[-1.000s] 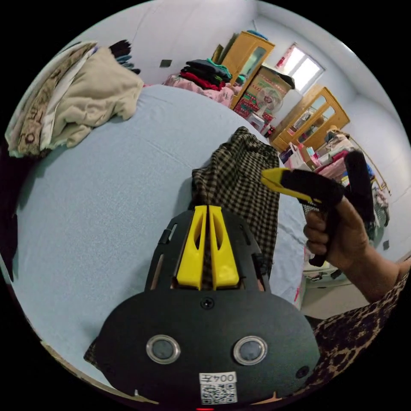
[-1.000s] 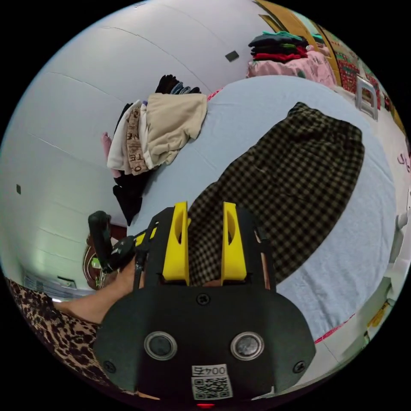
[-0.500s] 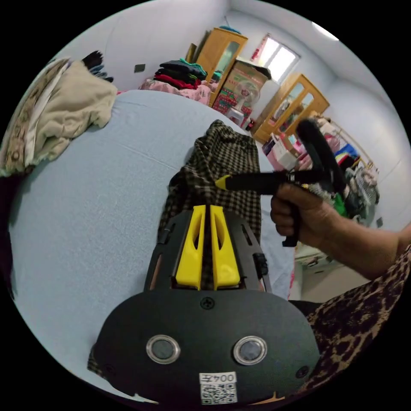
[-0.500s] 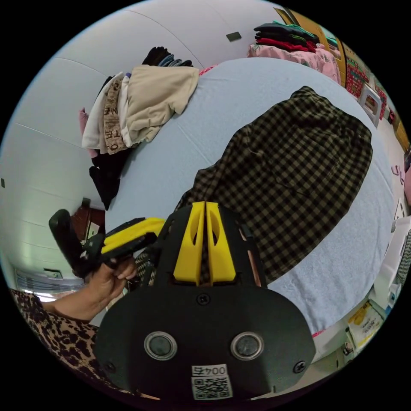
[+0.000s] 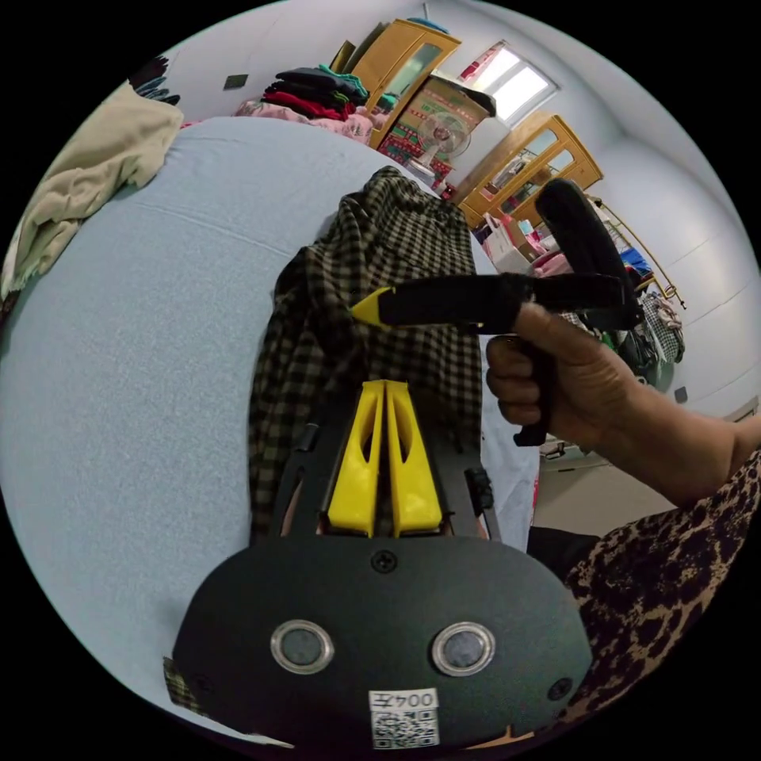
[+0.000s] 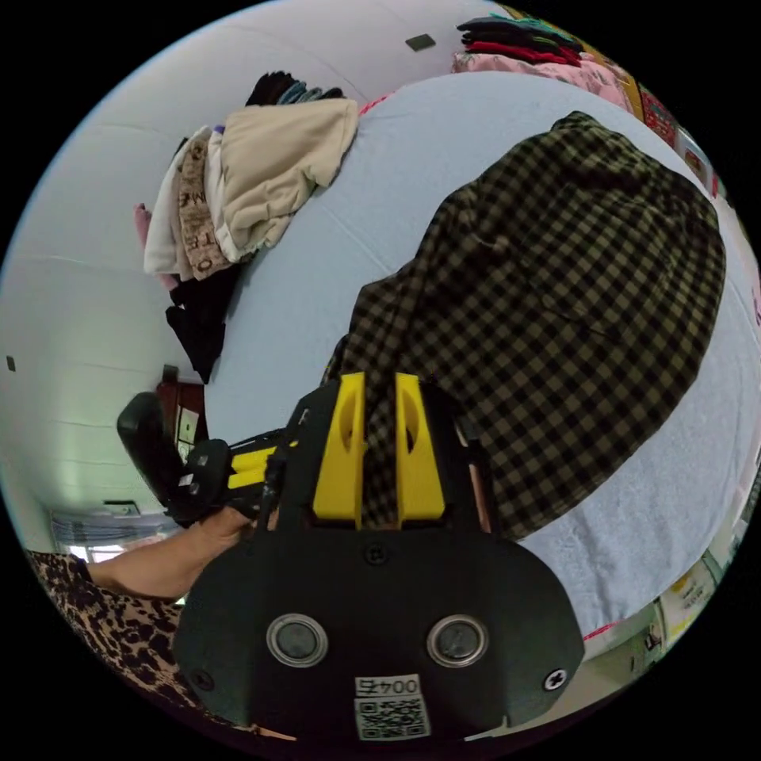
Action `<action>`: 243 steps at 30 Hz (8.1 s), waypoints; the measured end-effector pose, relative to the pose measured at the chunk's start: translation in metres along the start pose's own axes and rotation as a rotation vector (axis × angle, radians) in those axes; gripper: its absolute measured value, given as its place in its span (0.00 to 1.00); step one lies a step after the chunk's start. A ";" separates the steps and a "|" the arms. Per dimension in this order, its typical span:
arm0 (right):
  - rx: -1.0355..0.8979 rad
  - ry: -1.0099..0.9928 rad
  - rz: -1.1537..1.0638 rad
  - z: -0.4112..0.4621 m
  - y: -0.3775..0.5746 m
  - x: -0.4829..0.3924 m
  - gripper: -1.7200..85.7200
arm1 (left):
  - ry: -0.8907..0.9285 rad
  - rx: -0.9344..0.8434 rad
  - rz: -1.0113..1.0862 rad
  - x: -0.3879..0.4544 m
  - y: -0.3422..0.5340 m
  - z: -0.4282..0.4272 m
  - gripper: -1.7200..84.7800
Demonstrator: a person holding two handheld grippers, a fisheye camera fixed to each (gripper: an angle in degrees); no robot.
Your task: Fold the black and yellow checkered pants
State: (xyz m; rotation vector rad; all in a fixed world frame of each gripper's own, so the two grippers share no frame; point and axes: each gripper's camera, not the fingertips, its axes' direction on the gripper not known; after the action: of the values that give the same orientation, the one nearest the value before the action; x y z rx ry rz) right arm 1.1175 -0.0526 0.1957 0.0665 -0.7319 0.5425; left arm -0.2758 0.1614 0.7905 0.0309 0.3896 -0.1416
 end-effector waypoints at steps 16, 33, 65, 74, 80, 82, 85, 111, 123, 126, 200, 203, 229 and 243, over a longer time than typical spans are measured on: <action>0.108 -0.067 -0.050 -0.031 0.072 0.001 0.01 | 0.700 0.109 -0.703 -0.202 -0.102 -0.106 0.15; 0.200 0.208 -0.373 -0.015 0.191 -0.044 0.10 | 0.651 0.050 -0.807 -0.277 -0.195 -0.145 0.13; 0.173 0.439 -0.563 0.049 0.317 -0.062 0.15 | 0.428 -0.051 -0.541 -0.325 -0.232 -0.192 0.04; 0.173 0.440 -0.563 0.030 0.309 -0.068 0.15 | 0.538 0.026 -0.585 -0.325 -0.191 -0.172 0.04; 0.173 0.437 -0.562 0.010 0.296 -0.070 0.15 | 0.657 -0.033 -0.582 -0.330 -0.170 -0.150 0.05; 0.173 0.438 -0.563 0.003 0.292 -0.071 0.15 | 0.683 -0.033 -0.583 -0.331 -0.160 -0.146 0.05; 0.173 0.437 -0.562 -0.009 0.282 -0.071 0.15 | 0.721 -0.011 -0.600 -0.330 -0.138 -0.136 0.05; 0.206 0.140 -0.385 -0.210 0.121 -0.011 0.11 | -0.110 0.074 -0.174 -0.043 0.033 0.059 0.02; 0.473 -0.173 0.151 -0.412 -0.077 0.195 0.11 | -0.258 0.062 -0.268 0.018 0.086 0.133 0.02; 0.456 -0.166 0.153 -0.419 -0.113 0.205 0.11 | -0.253 0.003 -0.316 0.019 0.107 0.166 0.03; 0.225 0.410 -0.442 -0.166 -0.043 0.034 0.21 | -0.284 0.054 0.014 -0.106 -0.316 0.350 0.08; 0.225 0.415 -0.443 -0.173 -0.046 0.035 0.21 | -0.275 0.092 0.028 -0.096 -0.317 0.343 0.09; 0.434 -0.052 0.066 -0.397 -0.126 0.185 0.18 | -0.198 0.182 -0.094 -0.153 -0.272 0.230 0.13; 0.366 -0.264 0.120 -0.418 -0.173 0.239 0.13 | 0.020 -0.002 -0.065 -0.175 -0.343 0.272 0.13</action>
State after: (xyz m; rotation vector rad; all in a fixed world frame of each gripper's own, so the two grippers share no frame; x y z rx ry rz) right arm 1.6074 0.0069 0.0607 0.4438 -0.8897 0.7875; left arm -0.3829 -0.1707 1.1077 0.0175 0.4106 -0.2052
